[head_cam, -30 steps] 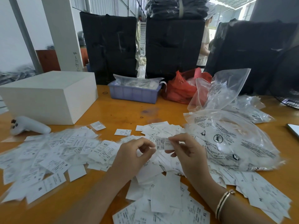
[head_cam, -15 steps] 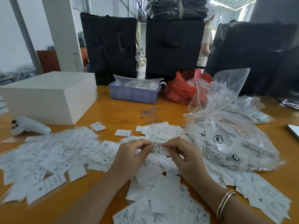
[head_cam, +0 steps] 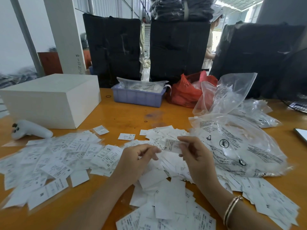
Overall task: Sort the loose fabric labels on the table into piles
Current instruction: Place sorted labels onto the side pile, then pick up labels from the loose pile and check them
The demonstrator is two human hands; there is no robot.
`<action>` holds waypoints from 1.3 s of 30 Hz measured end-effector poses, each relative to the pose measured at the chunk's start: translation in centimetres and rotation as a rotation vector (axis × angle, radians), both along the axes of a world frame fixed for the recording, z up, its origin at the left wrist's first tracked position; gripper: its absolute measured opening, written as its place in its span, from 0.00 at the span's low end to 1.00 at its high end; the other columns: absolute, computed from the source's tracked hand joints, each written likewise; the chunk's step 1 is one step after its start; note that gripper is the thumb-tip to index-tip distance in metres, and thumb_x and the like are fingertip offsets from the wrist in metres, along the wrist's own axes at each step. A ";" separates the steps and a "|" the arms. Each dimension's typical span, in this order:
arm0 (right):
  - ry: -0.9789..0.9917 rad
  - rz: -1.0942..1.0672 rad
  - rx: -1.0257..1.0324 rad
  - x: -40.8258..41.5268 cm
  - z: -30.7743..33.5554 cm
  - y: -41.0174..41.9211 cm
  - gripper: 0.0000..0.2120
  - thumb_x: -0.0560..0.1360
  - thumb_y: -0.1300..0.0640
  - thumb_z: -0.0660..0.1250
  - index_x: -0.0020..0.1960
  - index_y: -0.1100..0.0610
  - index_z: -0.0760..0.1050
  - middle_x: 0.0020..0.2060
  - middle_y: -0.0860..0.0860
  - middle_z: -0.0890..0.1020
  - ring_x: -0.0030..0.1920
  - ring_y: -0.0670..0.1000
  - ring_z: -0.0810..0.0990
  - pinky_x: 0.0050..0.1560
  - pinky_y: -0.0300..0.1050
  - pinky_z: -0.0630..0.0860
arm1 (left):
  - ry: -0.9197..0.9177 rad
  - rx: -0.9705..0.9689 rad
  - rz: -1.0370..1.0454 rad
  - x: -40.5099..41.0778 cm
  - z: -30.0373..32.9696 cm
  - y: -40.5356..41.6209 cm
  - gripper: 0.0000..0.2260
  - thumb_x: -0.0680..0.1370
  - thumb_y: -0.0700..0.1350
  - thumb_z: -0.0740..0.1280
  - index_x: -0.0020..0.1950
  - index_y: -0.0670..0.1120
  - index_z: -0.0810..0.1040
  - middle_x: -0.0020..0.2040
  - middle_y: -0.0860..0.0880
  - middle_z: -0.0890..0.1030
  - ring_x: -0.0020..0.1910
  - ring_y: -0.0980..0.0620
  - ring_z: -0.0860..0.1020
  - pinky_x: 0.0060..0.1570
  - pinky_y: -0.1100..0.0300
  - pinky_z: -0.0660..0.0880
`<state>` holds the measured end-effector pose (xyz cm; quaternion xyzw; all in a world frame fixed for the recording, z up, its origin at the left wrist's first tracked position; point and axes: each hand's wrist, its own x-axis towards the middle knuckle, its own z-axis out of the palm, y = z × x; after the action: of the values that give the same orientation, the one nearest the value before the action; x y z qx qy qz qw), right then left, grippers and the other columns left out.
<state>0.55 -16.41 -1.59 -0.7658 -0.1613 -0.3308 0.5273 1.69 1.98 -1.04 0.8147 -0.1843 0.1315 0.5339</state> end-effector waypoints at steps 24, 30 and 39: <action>0.088 0.105 -0.051 0.0 0.2 0.2 0.19 0.76 0.71 0.62 0.47 0.47 0.79 0.43 0.48 0.77 0.33 0.46 0.77 0.33 0.37 0.73 | 0.013 -0.104 0.012 0.5 -0.5 0.1 0.05 0.73 0.55 0.66 0.40 0.58 0.80 0.37 0.59 0.83 0.36 0.55 0.80 0.36 0.66 0.76; 0.226 0.141 -0.168 0.0 -0.1 1.3 0.03 0.72 0.61 0.72 0.43 0.56 0.84 0.38 0.45 0.77 0.34 0.42 0.76 0.35 0.35 0.71 | 0.047 -0.175 -0.073 0.2 0.0 -0.1 0.11 0.69 0.60 0.65 0.43 0.57 0.81 0.41 0.54 0.83 0.39 0.43 0.78 0.35 0.56 0.75; 0.194 0.145 -0.061 -0.2 0.4 1.0 0.16 0.72 0.64 0.71 0.41 0.42 0.79 0.38 0.46 0.77 0.37 0.47 0.77 0.36 0.39 0.74 | 0.062 -0.121 -0.045 0.3 -0.3 -0.2 0.05 0.73 0.44 0.71 0.39 0.53 0.82 0.37 0.57 0.83 0.36 0.56 0.79 0.36 0.71 0.73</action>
<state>0.39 -15.38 -1.23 -0.7961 -0.1746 -0.2112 0.5396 2.01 1.82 -1.32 0.7802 -0.1777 0.1051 0.5904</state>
